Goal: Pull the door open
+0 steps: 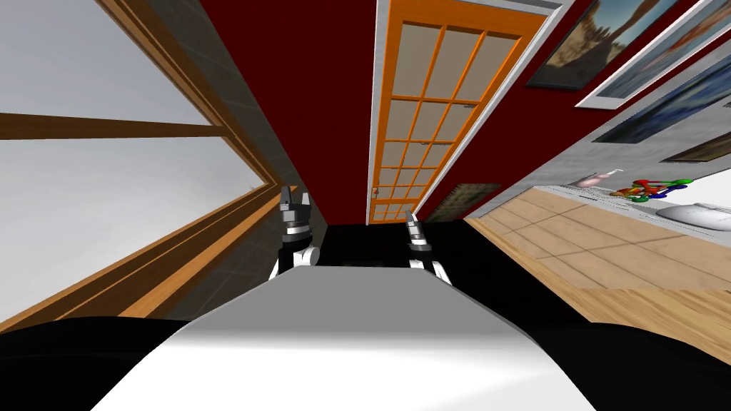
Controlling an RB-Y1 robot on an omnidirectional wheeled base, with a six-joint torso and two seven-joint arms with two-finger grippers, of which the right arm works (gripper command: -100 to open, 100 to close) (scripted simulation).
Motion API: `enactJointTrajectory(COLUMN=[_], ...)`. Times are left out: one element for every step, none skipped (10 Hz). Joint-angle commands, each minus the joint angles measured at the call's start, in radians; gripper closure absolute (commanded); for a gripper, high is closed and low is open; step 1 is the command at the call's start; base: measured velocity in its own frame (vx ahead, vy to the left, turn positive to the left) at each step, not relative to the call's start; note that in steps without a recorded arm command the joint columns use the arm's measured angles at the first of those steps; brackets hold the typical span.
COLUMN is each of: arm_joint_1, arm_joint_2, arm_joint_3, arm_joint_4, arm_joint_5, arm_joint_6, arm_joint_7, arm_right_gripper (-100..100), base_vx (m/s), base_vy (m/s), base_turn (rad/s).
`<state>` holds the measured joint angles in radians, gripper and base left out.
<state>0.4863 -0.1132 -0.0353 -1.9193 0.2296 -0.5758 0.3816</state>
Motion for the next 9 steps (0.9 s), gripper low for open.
enactJointTrajectory(arm_joint_1=[-0.003, -0.005, -0.008, -0.009, -0.011, -0.014, -0.015, -0.018, -0.020], arm_joint_2=[0.000, 0.000, -0.001, -0.002, -0.001, 0.000, 0.001, 0.002, 0.003], arm_joint_3=[-0.009, -0.013, -0.021, -0.025, -0.029, -0.036, -0.040, -0.048, -0.052], arm_joint_4=[0.040, 0.056, 0.086, 0.101, 0.117, 0.149, 0.165, 0.197, 0.212], arm_joint_5=[0.022, 0.030, 0.046, 0.054, 0.062, 0.078, 0.086, 0.103, 0.111], arm_joint_6=[-0.023, -0.031, -0.047, -0.055, -0.063, -0.079, -0.088, -0.104, -0.112], arm_joint_7=[0.036, 0.050, 0.076, 0.089, 0.103, 0.130, 0.144, 0.171, 0.185], arm_right_gripper=[-100, -100, -100, -100, -100, -100, -100, -100, -100], base_vx=[0.116, 0.140, 0.175, 0.157, 0.111, 0.123, 0.137, 0.144, 0.143], base_vy=[0.068, 0.072, 0.112, 0.089, 0.058, 0.077, 0.084, 0.077, 0.074], base_turn=[-0.001, -0.005, -0.002, -0.010, -0.002, -0.002, -0.008, -0.007, -0.005])
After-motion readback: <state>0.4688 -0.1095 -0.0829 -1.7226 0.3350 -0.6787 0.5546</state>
